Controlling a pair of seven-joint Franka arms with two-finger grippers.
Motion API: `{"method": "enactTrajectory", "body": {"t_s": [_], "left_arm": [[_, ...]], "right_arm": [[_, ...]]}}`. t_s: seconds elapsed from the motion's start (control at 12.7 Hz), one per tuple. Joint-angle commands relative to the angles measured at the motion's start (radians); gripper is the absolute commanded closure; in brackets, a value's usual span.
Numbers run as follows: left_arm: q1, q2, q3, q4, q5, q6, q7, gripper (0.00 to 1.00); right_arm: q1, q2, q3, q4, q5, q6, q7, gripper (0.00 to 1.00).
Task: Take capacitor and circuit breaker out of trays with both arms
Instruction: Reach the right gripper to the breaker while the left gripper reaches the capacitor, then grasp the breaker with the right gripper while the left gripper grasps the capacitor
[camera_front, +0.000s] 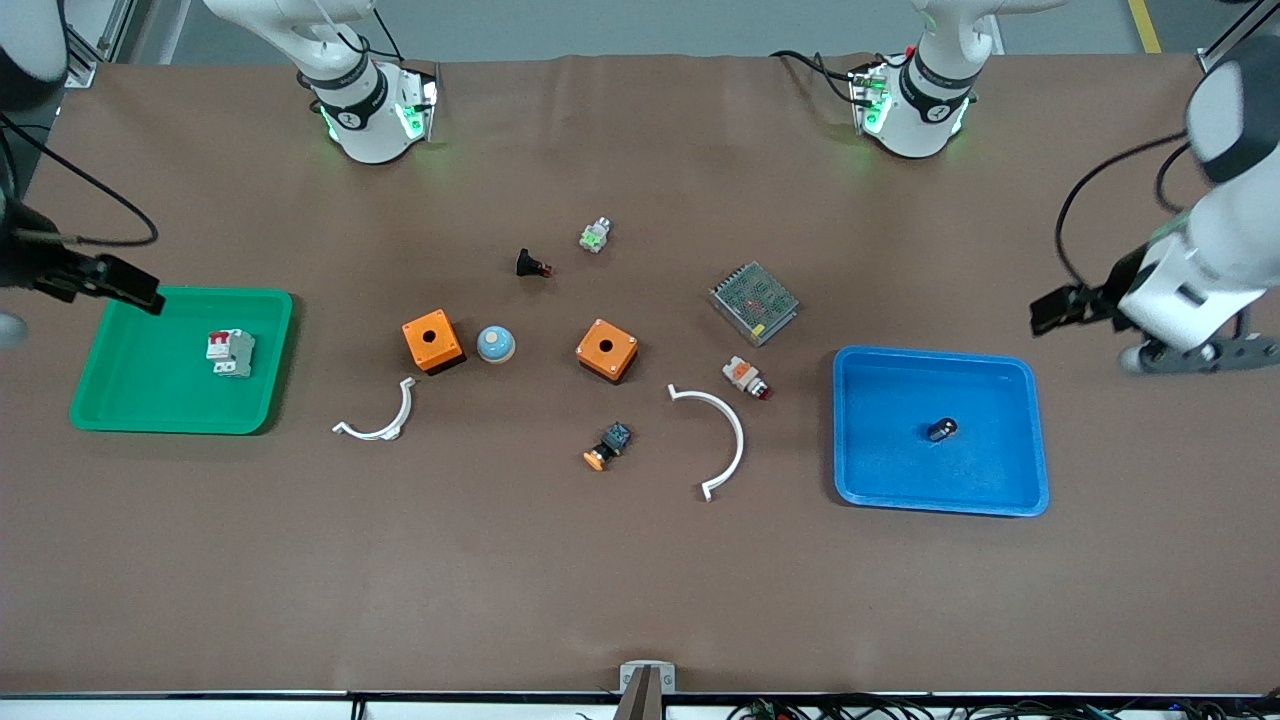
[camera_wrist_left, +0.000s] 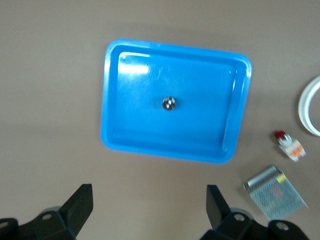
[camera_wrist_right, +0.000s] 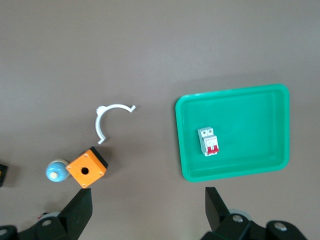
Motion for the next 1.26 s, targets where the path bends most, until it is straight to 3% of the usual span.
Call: {"method": "enactTrajectory", "body": {"t_s": [0.0,0.24,0.63,0.87,1.11,1.18], "left_arm": [[0.005,0.006,-0.003,-0.179,0.016,0.238,0.023,0.0],[0.0,0.124,-0.003,-0.192,0.016,0.364,0.016,0.0],[0.002,0.281,-0.003,-0.222,0.015,0.58,0.008,0.05],[-0.003,0.353,-0.004,-0.216,0.015,0.657,0.006,0.15],[-0.005,0.387,-0.004,-0.215,0.015,0.674,0.008,0.32],[-0.005,0.398,-0.004,-0.212,0.015,0.674,0.008,0.37]], "right_arm": [[-0.067,0.012,0.009,-0.13,-0.021,0.087,-0.078,0.0],[-0.145,0.027,0.007,-0.316,-0.021,0.248,-0.203,0.0],[-0.231,0.134,0.007,-0.571,-0.022,0.595,-0.354,0.0],[-0.288,0.199,0.009,-0.615,-0.022,0.735,-0.45,0.0],[-0.304,0.232,0.007,-0.669,-0.022,0.848,-0.467,0.01],[-0.307,0.239,0.009,-0.677,-0.021,0.862,-0.467,0.09]]}}
